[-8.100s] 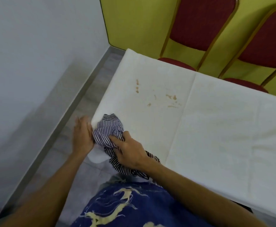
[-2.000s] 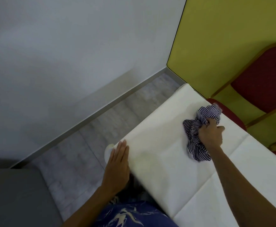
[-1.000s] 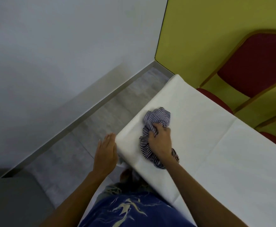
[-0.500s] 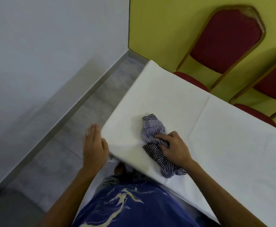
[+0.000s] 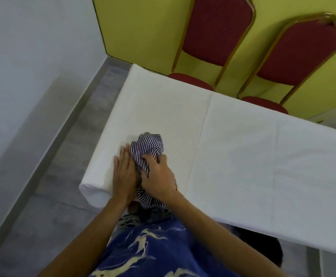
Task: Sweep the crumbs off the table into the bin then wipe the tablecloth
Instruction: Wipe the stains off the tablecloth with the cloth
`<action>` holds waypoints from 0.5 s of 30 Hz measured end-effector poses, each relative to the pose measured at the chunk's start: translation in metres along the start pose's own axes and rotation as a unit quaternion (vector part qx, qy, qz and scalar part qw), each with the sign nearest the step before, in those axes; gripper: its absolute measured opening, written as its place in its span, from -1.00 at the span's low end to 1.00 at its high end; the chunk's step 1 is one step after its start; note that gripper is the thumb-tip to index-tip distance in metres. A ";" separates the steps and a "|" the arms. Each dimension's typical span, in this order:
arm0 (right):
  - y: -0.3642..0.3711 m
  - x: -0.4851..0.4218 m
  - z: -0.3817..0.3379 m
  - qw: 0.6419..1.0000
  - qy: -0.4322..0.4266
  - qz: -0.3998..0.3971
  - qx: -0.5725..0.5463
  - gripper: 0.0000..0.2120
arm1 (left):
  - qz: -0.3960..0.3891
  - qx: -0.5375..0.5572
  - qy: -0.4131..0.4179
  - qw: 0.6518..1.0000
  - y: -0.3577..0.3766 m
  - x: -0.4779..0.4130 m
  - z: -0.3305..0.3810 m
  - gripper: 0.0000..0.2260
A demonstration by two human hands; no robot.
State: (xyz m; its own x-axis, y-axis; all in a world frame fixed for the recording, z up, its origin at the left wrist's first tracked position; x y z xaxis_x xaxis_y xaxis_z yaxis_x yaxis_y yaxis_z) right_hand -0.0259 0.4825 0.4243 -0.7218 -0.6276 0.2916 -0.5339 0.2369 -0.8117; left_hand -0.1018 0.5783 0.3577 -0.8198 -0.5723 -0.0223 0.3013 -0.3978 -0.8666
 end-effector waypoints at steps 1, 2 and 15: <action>0.002 0.005 0.000 1.000 -0.011 -0.001 0.015 -0.55 | -0.006 -0.023 0.019 1.000 0.005 0.002 0.000 -0.38; -0.002 0.007 0.005 1.000 -0.016 0.000 0.025 -0.54 | -0.007 -0.031 0.027 0.999 0.006 0.004 0.001 -0.38; -0.155 -0.001 0.203 0.961 0.243 0.120 0.045 -0.57 | 0.014 -0.030 0.002 0.999 0.003 0.002 0.007 -0.51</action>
State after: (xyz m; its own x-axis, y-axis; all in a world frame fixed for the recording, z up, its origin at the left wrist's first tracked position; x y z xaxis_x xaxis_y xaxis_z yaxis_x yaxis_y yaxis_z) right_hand 0.1470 0.2957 0.4471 -0.9519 -0.1366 0.2742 -0.3011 0.2534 -0.9193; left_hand -0.0990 0.5709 0.3589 -0.8141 -0.5787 -0.0485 0.2940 -0.3386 -0.8938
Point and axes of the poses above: each hand's wrist, its own x-axis away from the middle knuckle, its own y-axis out of the palm, z = x × y, the point moved 4 cm from there along -x, towards the middle knuckle, and after that the axes turned 3 degrees about x, right-handed, at the moved point
